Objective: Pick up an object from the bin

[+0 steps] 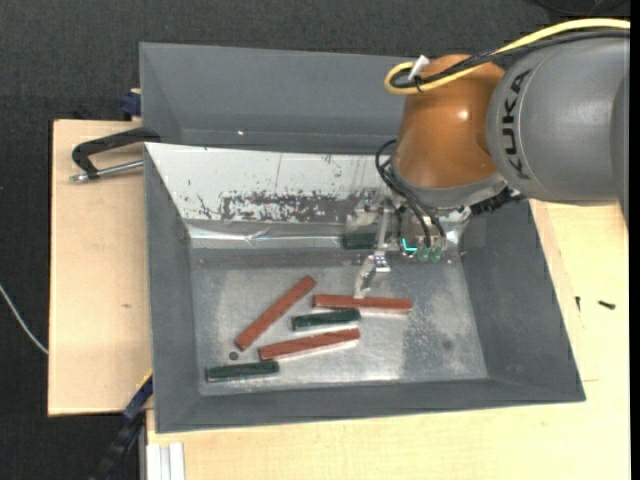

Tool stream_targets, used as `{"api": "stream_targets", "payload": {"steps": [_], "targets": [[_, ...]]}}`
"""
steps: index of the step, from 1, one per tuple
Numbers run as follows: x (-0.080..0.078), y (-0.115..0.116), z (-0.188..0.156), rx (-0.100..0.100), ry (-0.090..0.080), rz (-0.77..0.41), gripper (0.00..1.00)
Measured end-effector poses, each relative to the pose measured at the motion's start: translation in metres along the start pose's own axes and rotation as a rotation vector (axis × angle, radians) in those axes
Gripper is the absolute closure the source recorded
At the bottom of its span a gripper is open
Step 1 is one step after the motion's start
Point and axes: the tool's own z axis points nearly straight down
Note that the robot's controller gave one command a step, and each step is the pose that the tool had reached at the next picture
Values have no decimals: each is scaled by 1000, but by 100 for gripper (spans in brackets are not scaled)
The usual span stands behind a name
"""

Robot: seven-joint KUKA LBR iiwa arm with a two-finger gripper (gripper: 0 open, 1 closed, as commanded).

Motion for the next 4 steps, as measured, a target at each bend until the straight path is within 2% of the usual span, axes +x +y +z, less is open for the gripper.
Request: {"api": "stream_targets", "payload": {"steps": [1,2,3,4], "targets": [[-2,0,-5,0,-9,1,0],[34,-28,45,-1,-11,100,0],[49,-39,47,0,-7,75,0],[55,-44,33,-1,-10,232,0]]}}
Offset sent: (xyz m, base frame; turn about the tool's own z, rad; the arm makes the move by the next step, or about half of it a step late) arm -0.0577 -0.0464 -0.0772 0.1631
